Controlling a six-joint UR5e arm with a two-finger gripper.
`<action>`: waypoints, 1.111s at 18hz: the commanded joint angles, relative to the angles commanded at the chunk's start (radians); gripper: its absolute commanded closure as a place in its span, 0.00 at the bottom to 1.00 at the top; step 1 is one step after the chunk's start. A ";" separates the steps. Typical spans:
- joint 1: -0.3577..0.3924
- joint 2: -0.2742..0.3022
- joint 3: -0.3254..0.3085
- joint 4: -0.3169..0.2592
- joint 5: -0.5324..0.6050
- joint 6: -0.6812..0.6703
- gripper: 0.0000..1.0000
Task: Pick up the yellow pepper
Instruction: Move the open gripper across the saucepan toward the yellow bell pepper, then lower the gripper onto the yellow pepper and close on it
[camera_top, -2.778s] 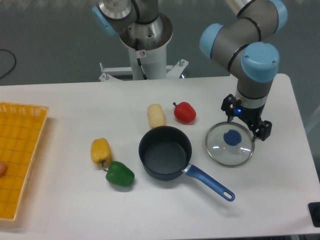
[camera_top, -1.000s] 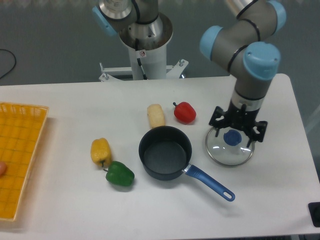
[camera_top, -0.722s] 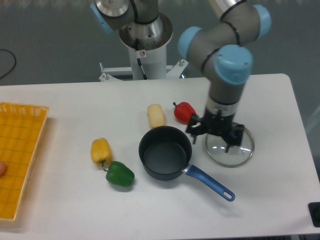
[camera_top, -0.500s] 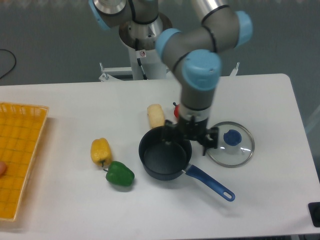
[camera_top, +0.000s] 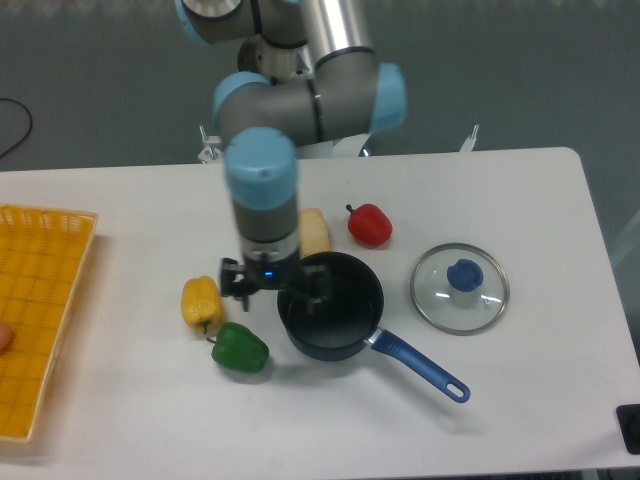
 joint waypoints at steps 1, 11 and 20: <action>-0.014 -0.008 -0.015 0.006 0.009 -0.009 0.00; -0.140 -0.092 -0.051 0.051 0.074 -0.130 0.00; -0.155 -0.118 -0.058 0.058 0.077 -0.132 0.00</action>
